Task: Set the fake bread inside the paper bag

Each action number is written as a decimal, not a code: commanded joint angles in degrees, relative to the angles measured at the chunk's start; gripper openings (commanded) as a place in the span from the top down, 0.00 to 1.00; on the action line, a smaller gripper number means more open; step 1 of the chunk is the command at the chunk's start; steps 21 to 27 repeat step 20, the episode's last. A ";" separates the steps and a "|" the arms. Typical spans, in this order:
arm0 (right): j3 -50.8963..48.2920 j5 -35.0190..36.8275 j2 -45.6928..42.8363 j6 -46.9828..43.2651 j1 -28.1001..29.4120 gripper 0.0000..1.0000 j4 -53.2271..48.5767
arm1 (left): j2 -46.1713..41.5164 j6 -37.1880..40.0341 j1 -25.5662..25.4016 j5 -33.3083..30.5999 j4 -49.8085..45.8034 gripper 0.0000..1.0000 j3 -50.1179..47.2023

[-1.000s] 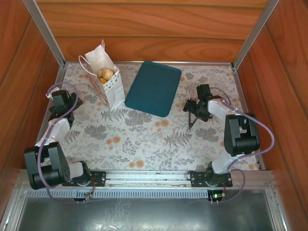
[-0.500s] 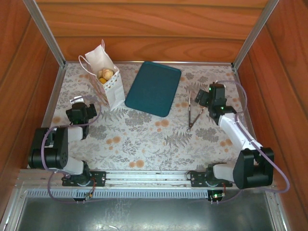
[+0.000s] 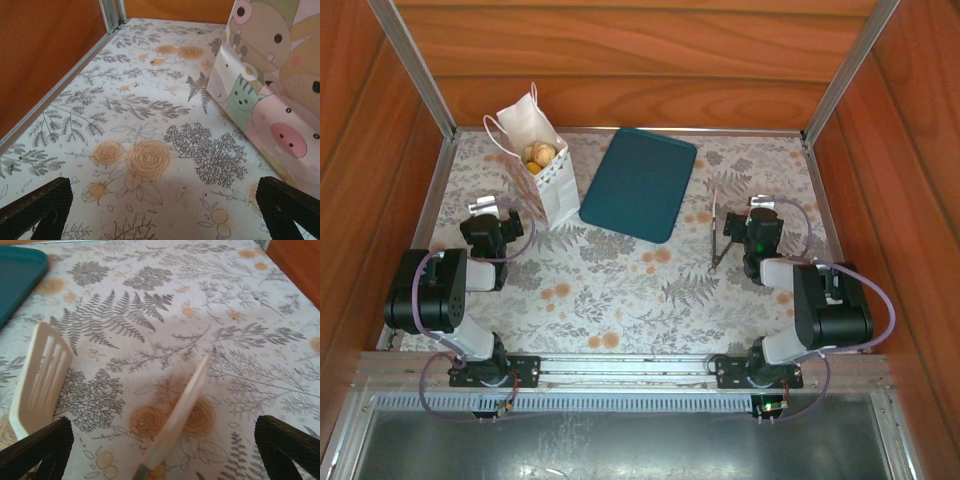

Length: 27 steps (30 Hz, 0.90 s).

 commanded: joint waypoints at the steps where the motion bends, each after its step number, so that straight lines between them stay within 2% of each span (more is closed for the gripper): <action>1: -1.73 -5.66 1.68 -2.26 -1.50 0.00 9.86 | 0.52 0.49 -0.11 0.26 1.02 0.00 0.98; 3: 0.73 -7.37 1.81 -0.97 -2.80 0.00 5.00 | 0.58 0.49 -0.04 0.26 0.69 0.00 1.10; 27: 0.13 -7.81 0.85 -0.65 -3.25 0.00 4.82 | -0.22 0.49 -0.30 -0.62 -0.63 0.00 1.15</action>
